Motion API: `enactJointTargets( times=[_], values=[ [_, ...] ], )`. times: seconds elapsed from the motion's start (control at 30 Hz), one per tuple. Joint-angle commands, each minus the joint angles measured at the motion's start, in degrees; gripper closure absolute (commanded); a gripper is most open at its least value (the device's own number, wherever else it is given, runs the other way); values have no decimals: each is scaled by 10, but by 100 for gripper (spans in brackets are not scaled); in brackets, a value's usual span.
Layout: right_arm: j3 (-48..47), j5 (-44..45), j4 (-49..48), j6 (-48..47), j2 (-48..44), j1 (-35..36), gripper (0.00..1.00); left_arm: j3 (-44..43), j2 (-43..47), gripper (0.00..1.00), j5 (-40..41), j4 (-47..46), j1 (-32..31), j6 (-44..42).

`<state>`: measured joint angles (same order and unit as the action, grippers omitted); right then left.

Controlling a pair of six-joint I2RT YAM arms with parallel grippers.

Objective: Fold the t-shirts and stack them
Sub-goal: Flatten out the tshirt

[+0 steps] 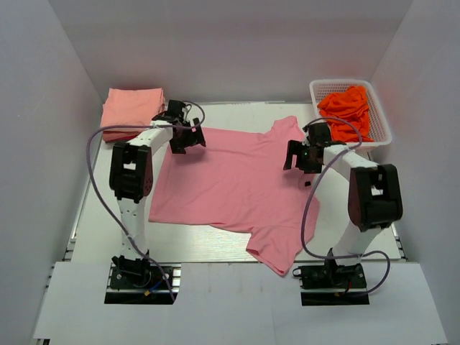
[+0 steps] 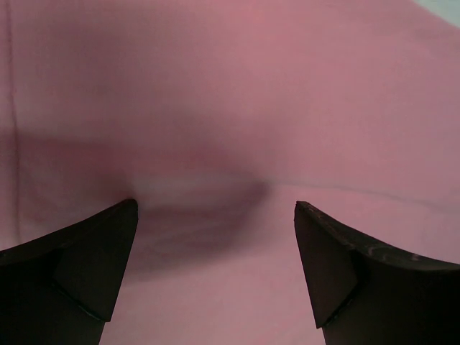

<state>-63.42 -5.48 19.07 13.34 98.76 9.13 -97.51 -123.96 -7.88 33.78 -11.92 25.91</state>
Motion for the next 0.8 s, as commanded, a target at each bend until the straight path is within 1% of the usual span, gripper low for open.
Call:
enactJointTargets(
  times=[0.0, 0.03, 0.07, 0.1, 0.13, 0.17, 0.2, 0.23, 0.27, 0.3, 0.33, 0.4, 0.5, 0.57, 0.6, 0.63, 0.67, 0.7, 0.73, 0.77],
  values=[
    [-69, 28, 15, 27, 38, -2, 10, -68, -28, 0, 50, 51, -2, 1],
    [-99, 42, 16, 24, 77, -2, 10, -93, -43, 0, 50, 57, 4, 1],
    [-140, 49, 25, 26, 93, -2, 10, -107, -71, 0, 50, 62, 4, 9],
    [-161, 52, 34, 24, 109, -4, 10, -119, -85, 0, 50, 70, 4, 9],
    [-182, 52, 65, 20, 155, -4, 10, -152, -100, 0, 43, 76, 9, 16],
    [-229, 52, 68, 7, 172, -3, 10, -172, -127, 0, 43, 84, 9, 16],
    [-242, 51, 68, 1, 200, -5, 10, -204, -139, 0, 43, 90, 9, 23],
    [-254, 42, 67, -3, 229, -8, 10, -217, -149, 0, 43, 97, 9, 29],
    [-312, 48, 82, -9, 246, -6, 10, -227, -156, 0, 43, 97, 9, 29],
    [-339, 53, 91, -11, 279, -6, 10, -242, -162, 0, 43, 97, 9, 36],
    [-410, 73, 105, -24, 308, -5, 10, -242, -167, 0, 35, 97, 15, 36],
    [-452, 78, 114, -33, 345, -6, 10, -254, -174, 0, 35, 91, 15, 36],
    [-560, 72, 113, -50, 394, -8, 10, -273, -179, 0, 35, 86, 15, 41],
    [-586, 64, 110, -58, 416, -9, 10, -300, -184, 0, 35, 86, 15, 41],
    [-623, 62, 112, -67, 419, -8, 10, -312, -184, 0, 29, 92, 15, 41],
    [-630, 40, 114, -72, 415, -6, 10, -322, -184, 0, 29, 97, 15, 41],
    [-633, 35, 113, -75, 404, -3, 10, -327, -179, 0, 29, 97, 15, 35],
    [-621, 21, 108, -95, 394, -2, 10, -321, -155, 0, 29, 97, 15, 35],
    [-611, 19, 104, -97, 368, -2, 10, -311, -140, 0, 29, 87, 15, 35],
    [-583, 13, 97, -103, 335, 0, 10, -285, -121, 0, 34, 79, 15, 28]
  ],
)
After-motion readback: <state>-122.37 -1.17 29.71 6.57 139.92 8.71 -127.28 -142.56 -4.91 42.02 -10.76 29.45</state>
